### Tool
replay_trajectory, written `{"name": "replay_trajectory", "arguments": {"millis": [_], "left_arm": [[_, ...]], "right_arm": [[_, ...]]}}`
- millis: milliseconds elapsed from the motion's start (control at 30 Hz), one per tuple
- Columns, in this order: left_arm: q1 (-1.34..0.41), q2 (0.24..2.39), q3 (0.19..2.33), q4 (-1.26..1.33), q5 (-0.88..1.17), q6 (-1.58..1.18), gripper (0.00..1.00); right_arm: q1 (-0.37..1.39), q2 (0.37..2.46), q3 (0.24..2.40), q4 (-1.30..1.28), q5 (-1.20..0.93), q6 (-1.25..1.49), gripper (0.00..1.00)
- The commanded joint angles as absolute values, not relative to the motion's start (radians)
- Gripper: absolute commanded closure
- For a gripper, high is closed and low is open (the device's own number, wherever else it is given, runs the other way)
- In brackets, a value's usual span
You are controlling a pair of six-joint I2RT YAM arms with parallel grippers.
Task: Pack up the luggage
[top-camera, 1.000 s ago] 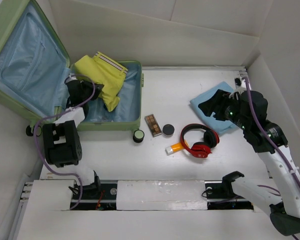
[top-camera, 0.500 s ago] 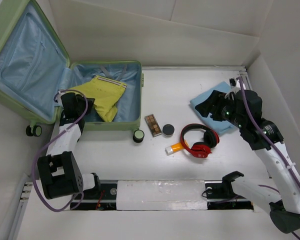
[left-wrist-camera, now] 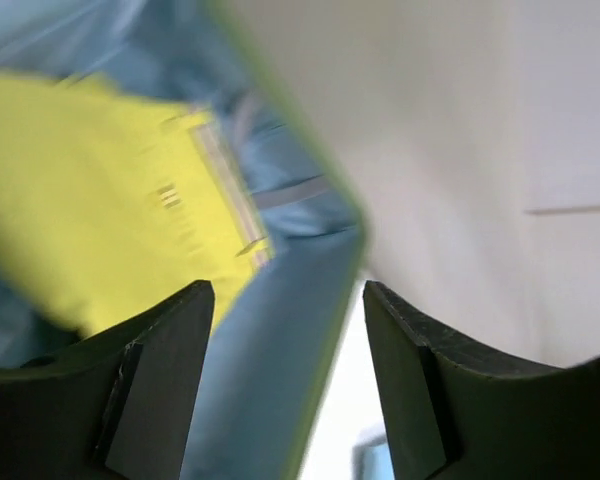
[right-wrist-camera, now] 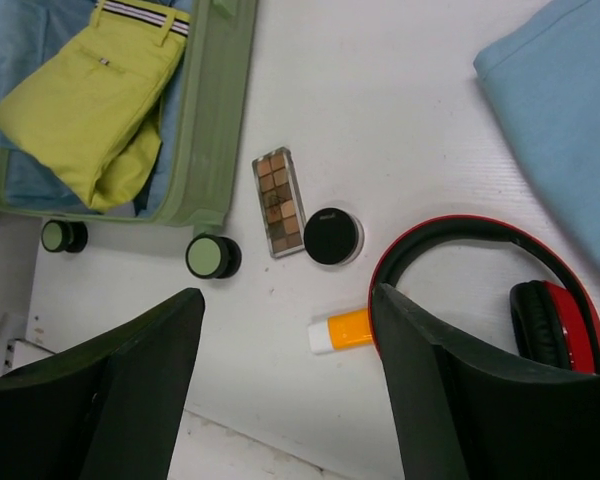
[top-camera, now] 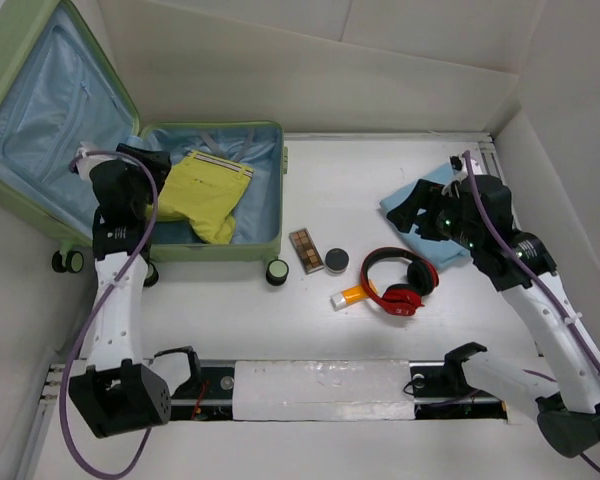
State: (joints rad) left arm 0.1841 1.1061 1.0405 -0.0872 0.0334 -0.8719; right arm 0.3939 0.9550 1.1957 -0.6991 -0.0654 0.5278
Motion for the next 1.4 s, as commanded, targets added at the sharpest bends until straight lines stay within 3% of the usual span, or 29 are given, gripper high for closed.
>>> {"name": "replay_trajectory", "arguments": {"millis": [0, 67, 100, 133, 200, 267, 333, 533, 700, 767, 833, 967, 1167, 1367], "left_arm": [[0.176, 1.098, 1.046, 0.007, 0.118, -0.790, 0.43], [0.176, 1.155, 1.032, 0.044, 0.225, -0.819, 0.47], [0.176, 1.240, 1.041, 0.057, 0.256, -0.819, 0.49], [0.176, 1.287, 1.070, 0.035, 0.267, -0.819, 0.56], [0.176, 1.400, 1.071, 0.025, 0.296, -0.831, 0.72], [0.199, 1.445, 1.037, 0.027, 0.333, -0.854, 0.86], [0.227, 1.469, 0.987, 0.028, 0.351, -0.877, 0.92], [0.310, 1.404, 0.763, -0.004, 0.298, -0.948, 0.97], [0.367, 1.289, 0.675, 0.068, 0.288, -0.989, 0.95], [0.318, 1.250, 0.727, 0.124, 0.288, -1.005, 0.88], [0.204, 1.250, 0.919, 0.105, 0.261, -0.961, 0.77], [-0.050, 1.353, 1.292, -0.002, 0.157, -0.767, 0.63], [-0.388, 1.613, 1.583, -0.099, 0.247, -0.666, 0.49], [-0.641, 1.897, 1.782, -0.199, 0.345, -0.611, 0.47]], "right_arm": [[0.400, 0.977, 1.222, -0.698, -0.023, 0.517, 0.26], [0.400, 0.989, 1.223, -0.689, -0.023, 0.517, 0.39], [0.400, 0.989, 1.223, -0.689, -0.035, 0.517, 0.53], [0.400, 1.000, 1.223, -0.678, -0.052, 0.517, 0.74], [0.400, 1.000, 1.223, -0.678, -0.052, 0.526, 0.86], [0.410, 1.000, 1.201, -0.678, -0.052, 0.526, 0.94], [0.410, 1.000, 1.192, -0.678, -0.028, 0.526, 0.96], [0.410, 0.954, 1.154, -0.707, 0.063, 0.557, 0.97], [0.410, 0.963, 1.154, -0.736, 0.133, 0.590, 0.84], [0.399, 0.973, 1.154, -0.748, 0.173, 0.601, 0.66], [0.390, 1.009, 1.164, -0.749, 0.222, 0.601, 0.50], [0.338, 1.055, 1.173, -0.781, 0.284, 0.640, 0.35], [0.206, 1.055, 1.125, -0.781, 0.330, 0.699, 0.30], [-0.013, 1.125, 1.010, -0.663, 0.288, 0.747, 0.25]]}}
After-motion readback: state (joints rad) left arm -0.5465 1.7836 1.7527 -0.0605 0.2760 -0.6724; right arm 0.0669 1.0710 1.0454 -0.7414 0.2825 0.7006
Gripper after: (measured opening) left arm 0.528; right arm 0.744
